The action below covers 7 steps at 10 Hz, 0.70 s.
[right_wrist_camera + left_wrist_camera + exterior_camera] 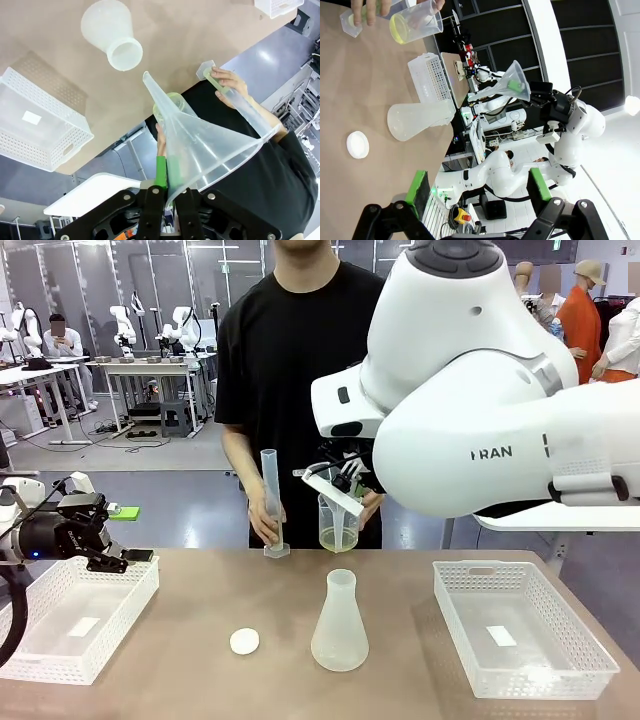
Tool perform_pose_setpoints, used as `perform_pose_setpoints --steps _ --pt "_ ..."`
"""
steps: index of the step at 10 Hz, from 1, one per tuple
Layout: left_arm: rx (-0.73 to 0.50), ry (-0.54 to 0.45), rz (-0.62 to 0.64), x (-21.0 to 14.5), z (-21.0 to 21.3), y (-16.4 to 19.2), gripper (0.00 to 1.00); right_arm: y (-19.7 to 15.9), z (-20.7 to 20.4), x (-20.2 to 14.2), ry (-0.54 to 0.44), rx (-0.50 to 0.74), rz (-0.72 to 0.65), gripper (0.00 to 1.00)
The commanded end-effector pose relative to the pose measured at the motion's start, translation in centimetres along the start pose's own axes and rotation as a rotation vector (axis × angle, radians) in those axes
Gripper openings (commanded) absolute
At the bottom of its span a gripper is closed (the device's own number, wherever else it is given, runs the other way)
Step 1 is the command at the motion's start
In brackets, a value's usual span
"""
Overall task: Prepare the solutions needed for the experiment.
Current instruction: Pick up the Plastic Funnel and insert it into the Big flask.
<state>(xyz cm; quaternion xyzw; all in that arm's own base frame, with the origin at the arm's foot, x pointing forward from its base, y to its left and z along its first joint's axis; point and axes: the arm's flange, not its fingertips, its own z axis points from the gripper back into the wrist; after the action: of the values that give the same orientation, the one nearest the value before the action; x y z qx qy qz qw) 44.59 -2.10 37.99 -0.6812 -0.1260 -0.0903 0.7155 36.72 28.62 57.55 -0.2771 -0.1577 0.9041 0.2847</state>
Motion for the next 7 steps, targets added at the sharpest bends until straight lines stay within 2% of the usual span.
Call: perform_pose_setpoints --steps 1,7 --pt "0.006 0.007 -0.001 0.0 0.0 -0.2 1.0 1.3 -0.6 0.8 -0.012 -0.026 -0.039 0.03" --pt "0.006 0.007 -0.001 0.0 0.0 -0.2 1.0 2.8 -2.7 1.0 -0.007 -0.051 -0.071 0.03"
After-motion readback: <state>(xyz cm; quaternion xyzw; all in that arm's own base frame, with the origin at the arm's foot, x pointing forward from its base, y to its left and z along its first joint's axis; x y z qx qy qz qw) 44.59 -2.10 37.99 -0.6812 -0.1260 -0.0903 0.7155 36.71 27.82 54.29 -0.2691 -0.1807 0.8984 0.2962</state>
